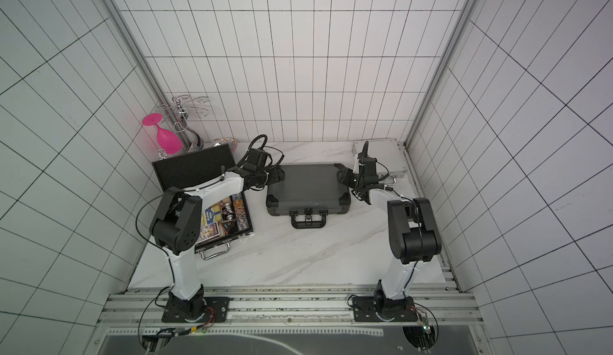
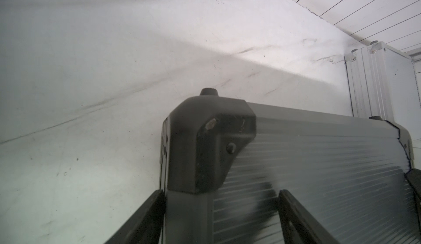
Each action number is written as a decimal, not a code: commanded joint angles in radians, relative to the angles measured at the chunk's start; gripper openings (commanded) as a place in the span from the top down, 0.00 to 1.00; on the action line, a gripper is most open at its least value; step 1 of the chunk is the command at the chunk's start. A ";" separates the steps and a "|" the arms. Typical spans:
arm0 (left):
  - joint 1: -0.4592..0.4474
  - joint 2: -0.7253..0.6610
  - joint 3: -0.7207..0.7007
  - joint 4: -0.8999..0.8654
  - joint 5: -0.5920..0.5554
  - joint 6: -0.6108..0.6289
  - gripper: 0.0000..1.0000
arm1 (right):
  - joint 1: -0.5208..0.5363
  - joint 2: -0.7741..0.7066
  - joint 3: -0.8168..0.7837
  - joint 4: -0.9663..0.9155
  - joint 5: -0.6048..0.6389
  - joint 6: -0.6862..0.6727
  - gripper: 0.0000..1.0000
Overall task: Close the poker set cases
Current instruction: Move the poker set case to the center of the board.
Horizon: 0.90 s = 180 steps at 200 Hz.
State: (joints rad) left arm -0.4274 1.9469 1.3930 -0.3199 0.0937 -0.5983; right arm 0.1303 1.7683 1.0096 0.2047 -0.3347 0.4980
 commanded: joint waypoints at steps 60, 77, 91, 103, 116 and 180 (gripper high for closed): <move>-0.127 -0.267 -0.101 -0.274 -0.127 0.101 0.15 | 0.084 -0.249 -0.048 -0.463 0.050 -0.055 0.41; -0.194 -0.315 -0.117 -0.303 -0.216 0.100 0.15 | 0.108 -0.346 -0.097 -0.493 0.075 -0.045 0.41; -0.224 -0.341 -0.137 -0.291 -0.226 0.089 0.15 | 0.127 -0.421 -0.133 -0.507 0.080 -0.040 0.41; -0.233 -0.342 -0.148 -0.274 -0.215 0.083 0.15 | 0.136 -0.467 -0.163 -0.568 0.092 -0.047 0.41; -0.232 -0.320 -0.141 -0.267 -0.206 0.075 0.15 | 0.135 -0.505 -0.203 -0.582 0.109 -0.049 0.41; -0.243 -0.200 -0.146 -0.152 -0.025 0.084 0.21 | 0.235 -0.608 -0.296 -0.518 -0.032 -0.017 0.51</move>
State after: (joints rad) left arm -0.6636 1.7073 1.2694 -0.5140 0.0032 -0.5182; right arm 0.2985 1.2228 0.7845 -0.3187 -0.2955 0.4633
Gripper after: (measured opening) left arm 0.804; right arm 0.496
